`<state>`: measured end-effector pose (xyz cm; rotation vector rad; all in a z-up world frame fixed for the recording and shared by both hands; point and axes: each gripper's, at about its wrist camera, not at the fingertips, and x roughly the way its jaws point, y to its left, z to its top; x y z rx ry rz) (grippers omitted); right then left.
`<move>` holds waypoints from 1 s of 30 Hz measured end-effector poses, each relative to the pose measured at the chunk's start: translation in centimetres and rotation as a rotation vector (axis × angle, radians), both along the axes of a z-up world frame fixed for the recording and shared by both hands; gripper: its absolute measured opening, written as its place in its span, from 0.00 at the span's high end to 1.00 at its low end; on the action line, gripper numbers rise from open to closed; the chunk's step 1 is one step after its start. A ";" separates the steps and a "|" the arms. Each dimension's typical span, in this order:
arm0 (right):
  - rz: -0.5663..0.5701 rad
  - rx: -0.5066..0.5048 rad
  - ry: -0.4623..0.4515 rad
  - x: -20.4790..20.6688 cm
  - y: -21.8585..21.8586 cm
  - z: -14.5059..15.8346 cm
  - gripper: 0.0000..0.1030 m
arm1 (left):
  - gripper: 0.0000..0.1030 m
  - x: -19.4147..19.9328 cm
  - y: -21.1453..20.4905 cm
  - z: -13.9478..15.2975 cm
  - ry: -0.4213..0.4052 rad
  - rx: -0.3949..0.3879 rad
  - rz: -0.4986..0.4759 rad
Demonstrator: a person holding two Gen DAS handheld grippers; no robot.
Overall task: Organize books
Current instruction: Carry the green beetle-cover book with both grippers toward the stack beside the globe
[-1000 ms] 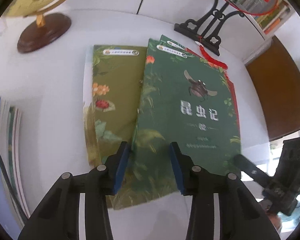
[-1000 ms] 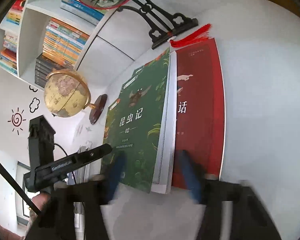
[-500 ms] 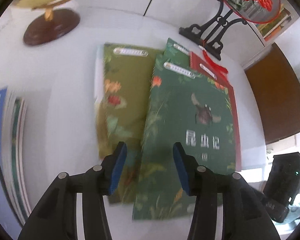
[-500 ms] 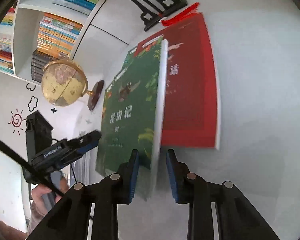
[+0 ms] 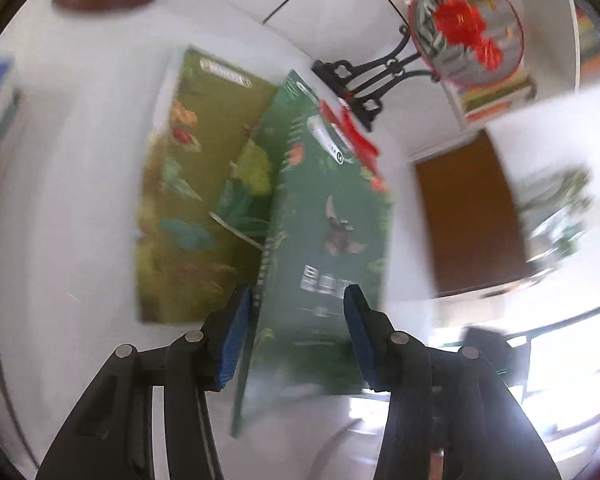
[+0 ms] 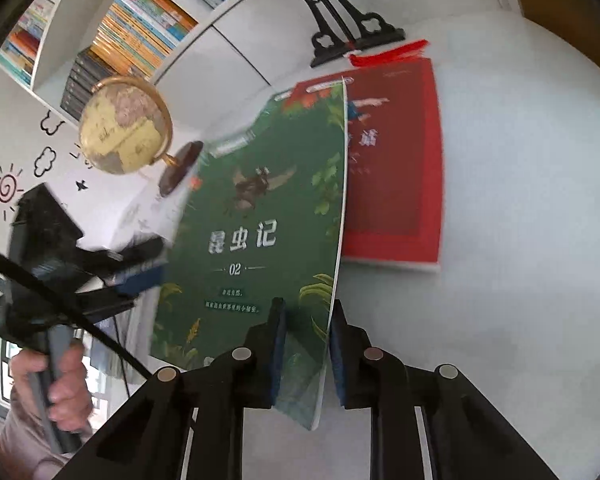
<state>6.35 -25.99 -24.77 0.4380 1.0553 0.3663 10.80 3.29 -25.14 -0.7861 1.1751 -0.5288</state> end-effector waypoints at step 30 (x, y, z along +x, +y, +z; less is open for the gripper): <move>0.050 -0.086 -0.223 -2.5 6.1 7.1 0.85 | 0.86 -2.6 -2.6 8.5 -0.294 0.595 -0.183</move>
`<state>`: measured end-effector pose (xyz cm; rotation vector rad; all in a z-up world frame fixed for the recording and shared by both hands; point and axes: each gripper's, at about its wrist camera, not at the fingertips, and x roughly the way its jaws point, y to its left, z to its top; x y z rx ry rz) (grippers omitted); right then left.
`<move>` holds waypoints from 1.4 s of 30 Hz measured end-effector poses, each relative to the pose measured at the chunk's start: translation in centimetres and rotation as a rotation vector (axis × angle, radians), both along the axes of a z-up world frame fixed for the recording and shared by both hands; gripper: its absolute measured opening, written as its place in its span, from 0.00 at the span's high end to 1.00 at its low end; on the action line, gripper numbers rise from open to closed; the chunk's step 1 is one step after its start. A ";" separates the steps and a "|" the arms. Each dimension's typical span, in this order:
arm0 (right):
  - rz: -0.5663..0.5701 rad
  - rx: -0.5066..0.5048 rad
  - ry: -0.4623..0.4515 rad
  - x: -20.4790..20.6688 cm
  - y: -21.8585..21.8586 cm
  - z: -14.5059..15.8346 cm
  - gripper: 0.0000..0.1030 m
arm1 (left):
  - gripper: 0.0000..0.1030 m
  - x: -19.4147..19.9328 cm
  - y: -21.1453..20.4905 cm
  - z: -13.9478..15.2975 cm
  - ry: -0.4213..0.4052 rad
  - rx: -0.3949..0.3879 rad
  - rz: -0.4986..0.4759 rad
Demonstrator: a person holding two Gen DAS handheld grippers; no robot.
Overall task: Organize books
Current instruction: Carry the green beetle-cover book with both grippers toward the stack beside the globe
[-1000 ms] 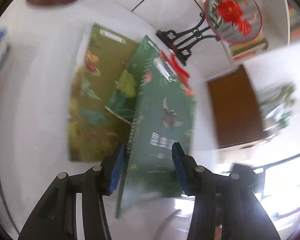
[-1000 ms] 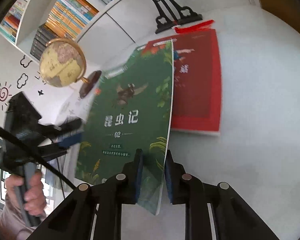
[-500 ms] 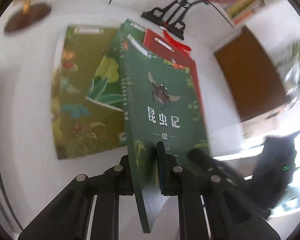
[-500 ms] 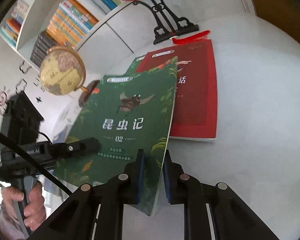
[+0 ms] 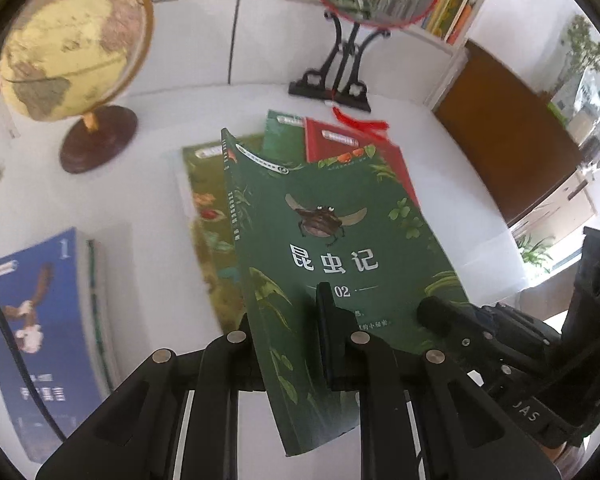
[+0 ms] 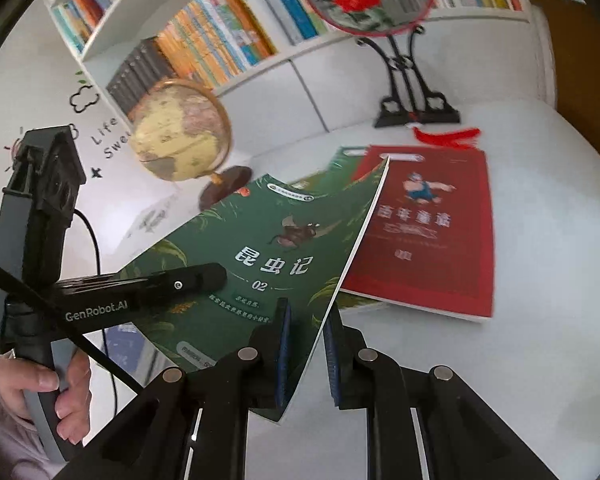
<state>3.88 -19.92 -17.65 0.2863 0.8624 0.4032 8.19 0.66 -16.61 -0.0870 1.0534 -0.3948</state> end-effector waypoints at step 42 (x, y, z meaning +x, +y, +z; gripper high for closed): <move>0.285 0.054 0.122 0.2 24.7 -2.8 0.84 | 0.78 -5.4 27.0 -5.0 0.137 -0.166 0.444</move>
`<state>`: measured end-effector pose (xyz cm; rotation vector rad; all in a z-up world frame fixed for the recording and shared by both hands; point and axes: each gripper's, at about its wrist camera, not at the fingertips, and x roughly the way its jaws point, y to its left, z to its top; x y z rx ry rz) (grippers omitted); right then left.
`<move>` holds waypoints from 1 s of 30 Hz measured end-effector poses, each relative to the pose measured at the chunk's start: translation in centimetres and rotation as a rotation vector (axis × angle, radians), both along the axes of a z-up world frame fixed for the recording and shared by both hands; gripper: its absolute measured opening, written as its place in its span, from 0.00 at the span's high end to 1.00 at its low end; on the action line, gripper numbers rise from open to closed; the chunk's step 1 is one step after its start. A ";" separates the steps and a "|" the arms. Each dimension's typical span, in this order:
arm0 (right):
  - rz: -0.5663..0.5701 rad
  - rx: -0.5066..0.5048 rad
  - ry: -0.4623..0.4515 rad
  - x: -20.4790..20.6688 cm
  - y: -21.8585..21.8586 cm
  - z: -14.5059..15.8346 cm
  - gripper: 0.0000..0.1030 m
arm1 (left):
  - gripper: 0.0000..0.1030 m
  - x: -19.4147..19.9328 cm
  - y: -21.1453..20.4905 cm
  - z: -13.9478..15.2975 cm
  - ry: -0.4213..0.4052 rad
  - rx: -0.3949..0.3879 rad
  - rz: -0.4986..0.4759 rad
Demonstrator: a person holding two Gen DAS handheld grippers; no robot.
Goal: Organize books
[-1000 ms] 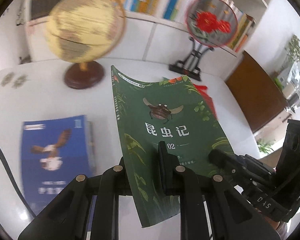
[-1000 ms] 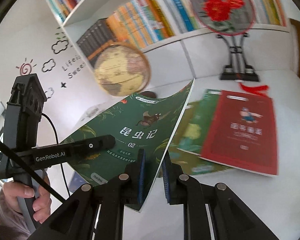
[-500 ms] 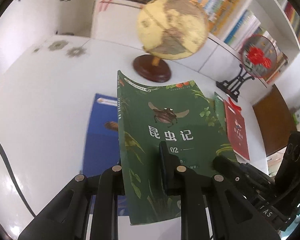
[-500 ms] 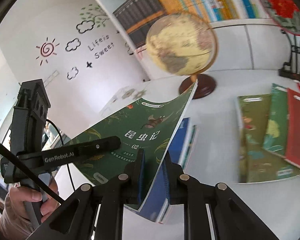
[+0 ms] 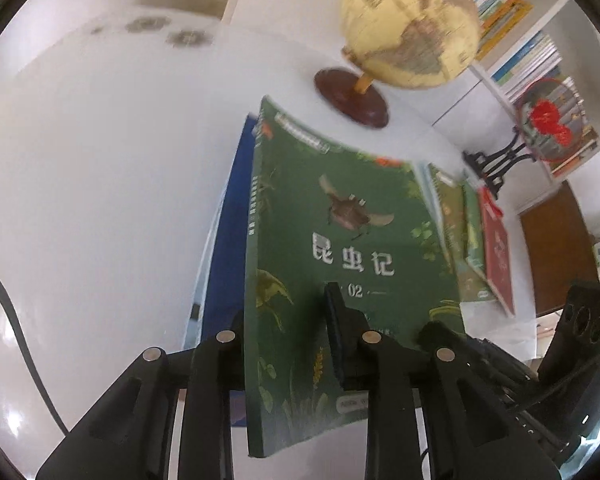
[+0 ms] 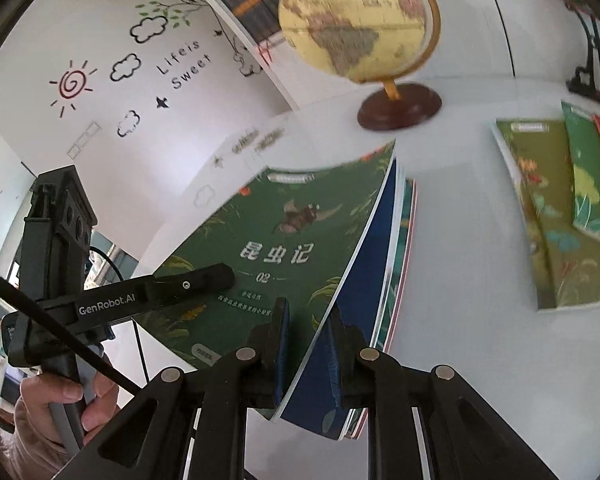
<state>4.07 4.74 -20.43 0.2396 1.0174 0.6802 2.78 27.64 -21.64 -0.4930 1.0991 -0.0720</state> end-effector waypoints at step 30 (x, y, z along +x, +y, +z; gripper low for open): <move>0.014 0.127 0.216 1.1 -1.4 -2.5 0.48 | 0.36 0.5 1.5 0.8 0.150 0.157 0.132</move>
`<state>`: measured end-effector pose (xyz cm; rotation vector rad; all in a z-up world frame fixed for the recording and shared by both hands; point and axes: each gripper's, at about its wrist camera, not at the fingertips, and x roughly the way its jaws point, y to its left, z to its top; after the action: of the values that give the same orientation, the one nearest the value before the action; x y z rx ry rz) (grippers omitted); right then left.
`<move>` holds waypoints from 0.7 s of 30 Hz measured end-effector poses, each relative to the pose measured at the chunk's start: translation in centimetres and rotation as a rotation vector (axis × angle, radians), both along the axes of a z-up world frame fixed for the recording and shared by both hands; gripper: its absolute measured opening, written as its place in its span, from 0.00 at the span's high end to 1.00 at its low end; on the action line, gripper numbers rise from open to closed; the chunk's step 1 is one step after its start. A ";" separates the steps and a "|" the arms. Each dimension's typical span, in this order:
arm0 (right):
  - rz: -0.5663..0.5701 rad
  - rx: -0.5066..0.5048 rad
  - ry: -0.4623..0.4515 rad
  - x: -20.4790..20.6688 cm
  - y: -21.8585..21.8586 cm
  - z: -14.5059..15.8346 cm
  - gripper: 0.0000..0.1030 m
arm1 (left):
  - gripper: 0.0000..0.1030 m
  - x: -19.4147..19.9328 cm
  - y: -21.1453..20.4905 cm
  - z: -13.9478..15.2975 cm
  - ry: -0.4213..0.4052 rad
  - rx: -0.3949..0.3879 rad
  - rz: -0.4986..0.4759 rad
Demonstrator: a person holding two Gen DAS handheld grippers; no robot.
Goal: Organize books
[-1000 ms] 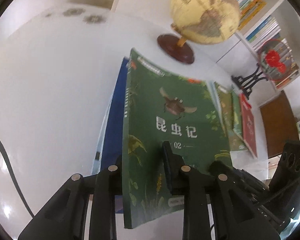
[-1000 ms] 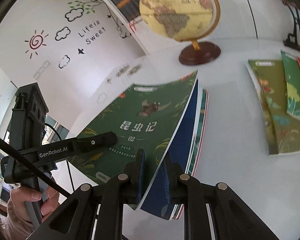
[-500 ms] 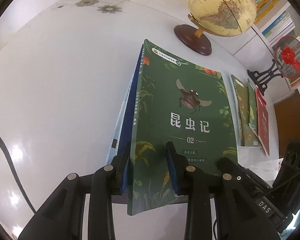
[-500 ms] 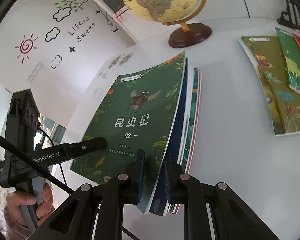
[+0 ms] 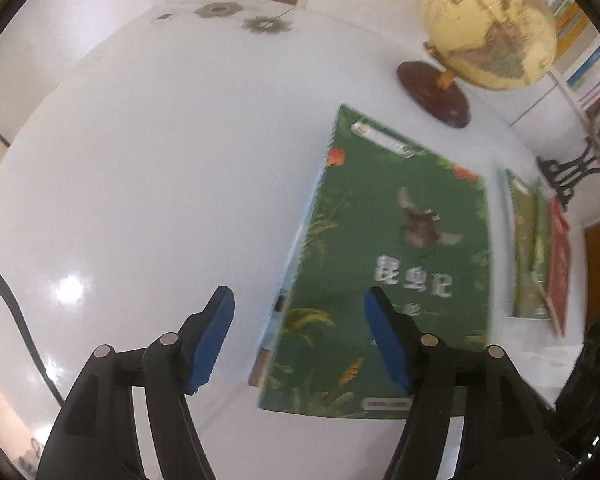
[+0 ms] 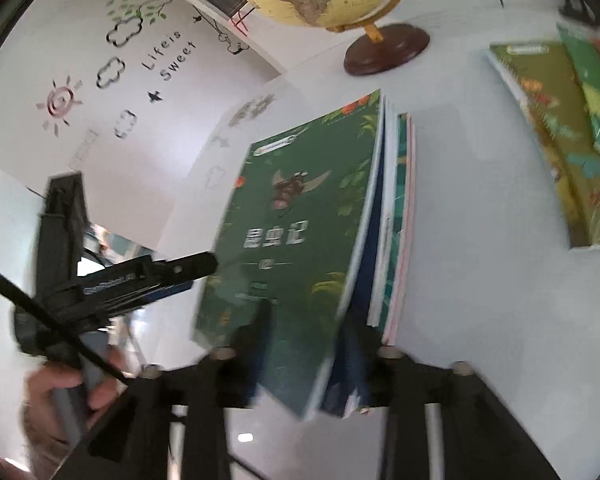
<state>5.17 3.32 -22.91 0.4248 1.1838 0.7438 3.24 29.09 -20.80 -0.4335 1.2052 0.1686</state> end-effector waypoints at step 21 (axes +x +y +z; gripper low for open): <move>-0.455 -0.400 -0.255 1.5 -23.9 3.6 0.39 | 0.30 9.3 -24.9 1.9 -0.099 -0.096 -0.412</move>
<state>6.69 -20.59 -19.29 0.2401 0.9187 0.1521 12.54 4.23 -18.91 -0.2655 1.1827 -0.2635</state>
